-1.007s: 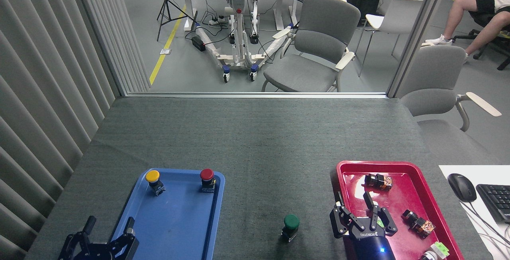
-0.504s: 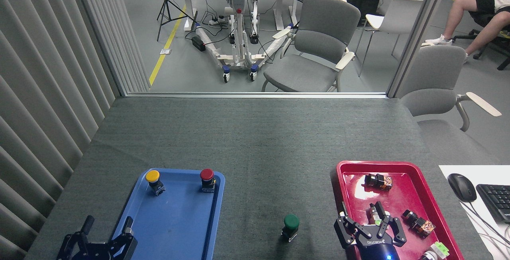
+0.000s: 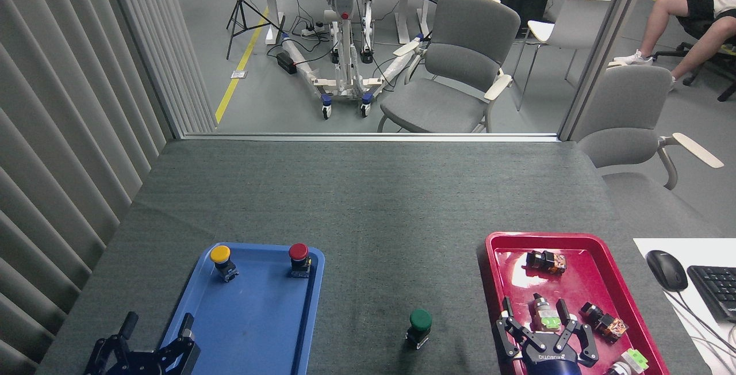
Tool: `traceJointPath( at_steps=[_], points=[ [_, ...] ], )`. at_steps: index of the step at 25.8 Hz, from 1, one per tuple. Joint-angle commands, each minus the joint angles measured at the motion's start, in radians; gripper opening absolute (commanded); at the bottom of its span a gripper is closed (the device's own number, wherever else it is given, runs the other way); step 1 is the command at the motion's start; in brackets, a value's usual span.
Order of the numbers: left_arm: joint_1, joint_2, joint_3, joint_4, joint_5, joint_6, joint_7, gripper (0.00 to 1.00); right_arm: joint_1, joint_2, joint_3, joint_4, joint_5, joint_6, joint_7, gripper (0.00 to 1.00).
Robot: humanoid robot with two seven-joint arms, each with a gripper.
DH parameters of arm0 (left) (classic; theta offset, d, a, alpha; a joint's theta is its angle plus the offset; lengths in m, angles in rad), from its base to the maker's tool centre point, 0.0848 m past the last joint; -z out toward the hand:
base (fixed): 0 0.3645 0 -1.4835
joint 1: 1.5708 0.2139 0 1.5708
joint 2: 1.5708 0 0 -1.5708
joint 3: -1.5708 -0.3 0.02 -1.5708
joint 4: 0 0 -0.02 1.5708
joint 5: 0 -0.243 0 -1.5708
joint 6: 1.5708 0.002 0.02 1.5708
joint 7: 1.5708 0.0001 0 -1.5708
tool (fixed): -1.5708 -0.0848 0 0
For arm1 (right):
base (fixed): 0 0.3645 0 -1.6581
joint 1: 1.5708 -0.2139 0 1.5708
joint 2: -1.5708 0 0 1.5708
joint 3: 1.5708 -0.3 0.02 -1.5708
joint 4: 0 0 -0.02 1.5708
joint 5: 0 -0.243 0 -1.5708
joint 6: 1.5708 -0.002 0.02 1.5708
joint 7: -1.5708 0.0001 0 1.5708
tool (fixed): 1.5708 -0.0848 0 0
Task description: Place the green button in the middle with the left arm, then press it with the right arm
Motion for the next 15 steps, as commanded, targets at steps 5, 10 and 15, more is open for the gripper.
traceJointPath(
  at_steps=[5,10,15],
  points=[
    [0.011,-0.002,-0.002,-0.015,0.0,0.0,0.0,0.99,0.009,0.001,0.003,-0.003,0.032,0.005,-0.022,0.99],
    [0.011,0.0,-0.002,-0.015,0.0,-0.001,0.0,0.99,0.026,0.006,0.003,-0.024,0.03,0.004,-0.033,0.99],
    [0.013,0.0,-0.002,-0.033,0.0,-0.001,0.0,0.99,0.055,0.011,0.004,-0.047,0.03,-0.001,-0.048,0.99]
  ],
)
